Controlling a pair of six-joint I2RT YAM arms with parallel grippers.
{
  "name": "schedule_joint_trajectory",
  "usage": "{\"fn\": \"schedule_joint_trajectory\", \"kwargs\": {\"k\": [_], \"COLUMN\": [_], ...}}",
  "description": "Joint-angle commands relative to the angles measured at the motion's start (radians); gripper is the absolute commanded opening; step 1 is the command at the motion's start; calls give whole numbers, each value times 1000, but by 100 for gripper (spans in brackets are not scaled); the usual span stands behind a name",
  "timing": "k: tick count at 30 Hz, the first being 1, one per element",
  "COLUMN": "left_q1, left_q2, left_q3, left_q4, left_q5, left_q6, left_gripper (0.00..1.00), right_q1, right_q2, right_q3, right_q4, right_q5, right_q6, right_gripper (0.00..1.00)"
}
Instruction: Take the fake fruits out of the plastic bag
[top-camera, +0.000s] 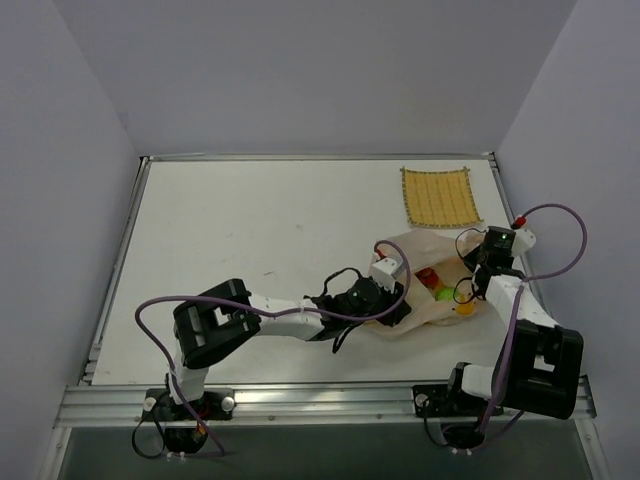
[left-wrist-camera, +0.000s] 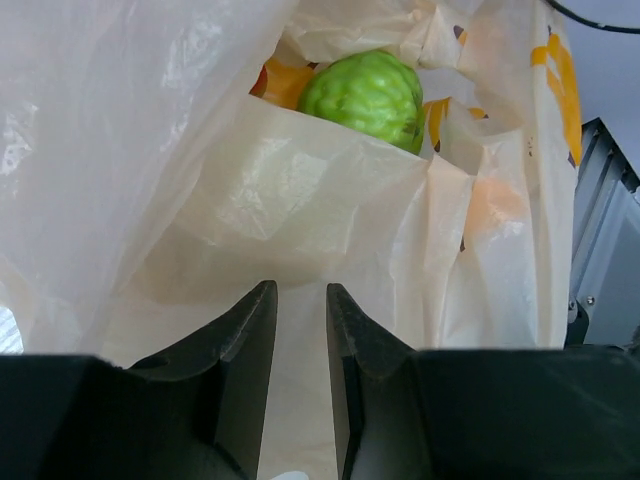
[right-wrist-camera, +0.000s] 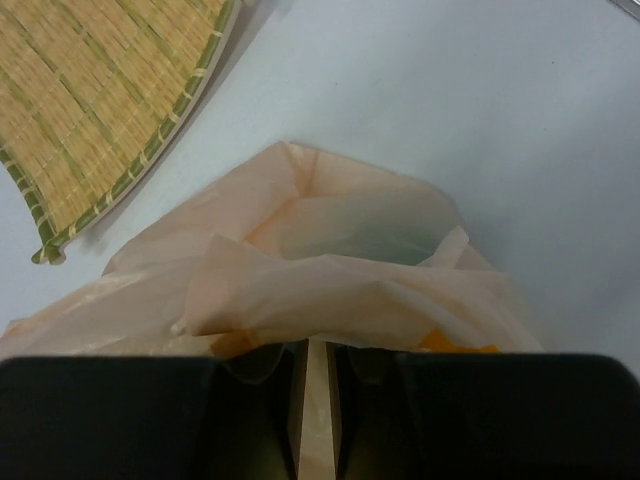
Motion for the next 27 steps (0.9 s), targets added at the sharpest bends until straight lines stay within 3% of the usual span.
{"fn": "schedule_joint_trajectory", "kwargs": {"k": [1,5,6,9,11,19,23,24,27], "left_q1": [-16,-36,-37,-36,-36,-34,-31,-29,-28], "left_q2": [-1,-6,-7,-4,0,28,45,43,22], "left_q3": [12,0,-8,-11,0,24,32,27,23], "left_q4": [49,27,25,24,15,-5,1,9,22], "left_q5": [1,-45,-57,-69,-82,-131,-131,-129,-125], "left_q6": [-8,16,19,22,29,35,33,29,23], "left_gripper": [25,25,25,25,25,25,25,25,26], "right_q1": [1,4,7,22,40,140,198,212,221], "right_q2": [-21,-117,-205,-397,-496,-651,-729,-737,-736], "right_q3": [-30,-45,-45,-27,4,-3,-57,-69,-123], "right_q4": [81,5,-15,-115,-190,-388,-448,-454,-454], "right_q5": [-11,-114,-133,-144,-157,-251,-259,-257,-269], "right_q6": [41,49,52,64,52,49,89,92,131], "right_gripper": [9,23,40,70,74,71,56,46,42]}}
